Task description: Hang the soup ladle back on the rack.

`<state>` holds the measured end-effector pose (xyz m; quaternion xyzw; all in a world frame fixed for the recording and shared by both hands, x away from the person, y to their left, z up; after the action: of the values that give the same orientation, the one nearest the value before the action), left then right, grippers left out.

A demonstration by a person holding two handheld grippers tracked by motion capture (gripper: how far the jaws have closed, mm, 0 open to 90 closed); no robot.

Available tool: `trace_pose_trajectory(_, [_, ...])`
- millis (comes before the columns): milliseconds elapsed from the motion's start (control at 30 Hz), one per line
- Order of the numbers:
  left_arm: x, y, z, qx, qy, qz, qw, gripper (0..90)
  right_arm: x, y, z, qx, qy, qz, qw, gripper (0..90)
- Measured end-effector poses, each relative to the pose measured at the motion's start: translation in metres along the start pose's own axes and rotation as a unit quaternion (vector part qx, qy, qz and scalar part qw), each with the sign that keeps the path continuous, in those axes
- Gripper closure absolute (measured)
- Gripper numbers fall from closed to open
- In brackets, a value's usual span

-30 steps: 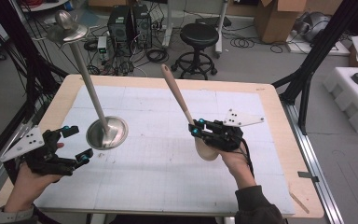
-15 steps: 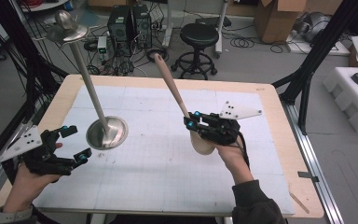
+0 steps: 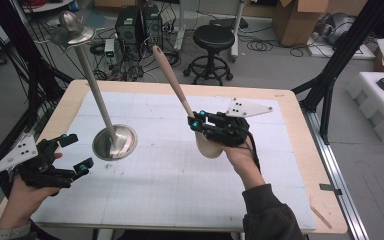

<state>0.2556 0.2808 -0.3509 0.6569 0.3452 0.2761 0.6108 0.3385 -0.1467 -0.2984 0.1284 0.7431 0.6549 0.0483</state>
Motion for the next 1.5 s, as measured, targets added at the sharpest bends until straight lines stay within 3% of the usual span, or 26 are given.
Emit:
trace_pose_trajectory(267, [-0.001,0.001,-0.001,-0.001,-0.001,0.002,1.0000,3.4,-0.002,0.006,0.011,0.007,0.003,0.003,1.0000,77.6])
trace_pose_trajectory(567, [0.000,0.001,-0.001,-0.001,0.000,0.001,1.0000,3.4,-0.001,0.013,0.024,0.004,0.003,-0.010,0.9999,77.6])
trace_pose_trajectory(1500, [0.001,0.000,-0.003,-0.002,0.002,-0.002,1.0000,3.4,0.002,0.033,0.065,0.037,0.026,-0.022,0.9987,77.6])
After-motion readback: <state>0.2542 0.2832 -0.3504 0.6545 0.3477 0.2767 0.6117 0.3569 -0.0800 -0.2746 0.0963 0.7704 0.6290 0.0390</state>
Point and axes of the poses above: each handheld gripper's, and its own axes: z roughly forward along the jaws, y roughly out of its top, x roughly to its left, the point moved 2 cm from there along z, roughly forward along the jaws, and after that the axes turned 11 degrees about y, right-handed, at the moved point
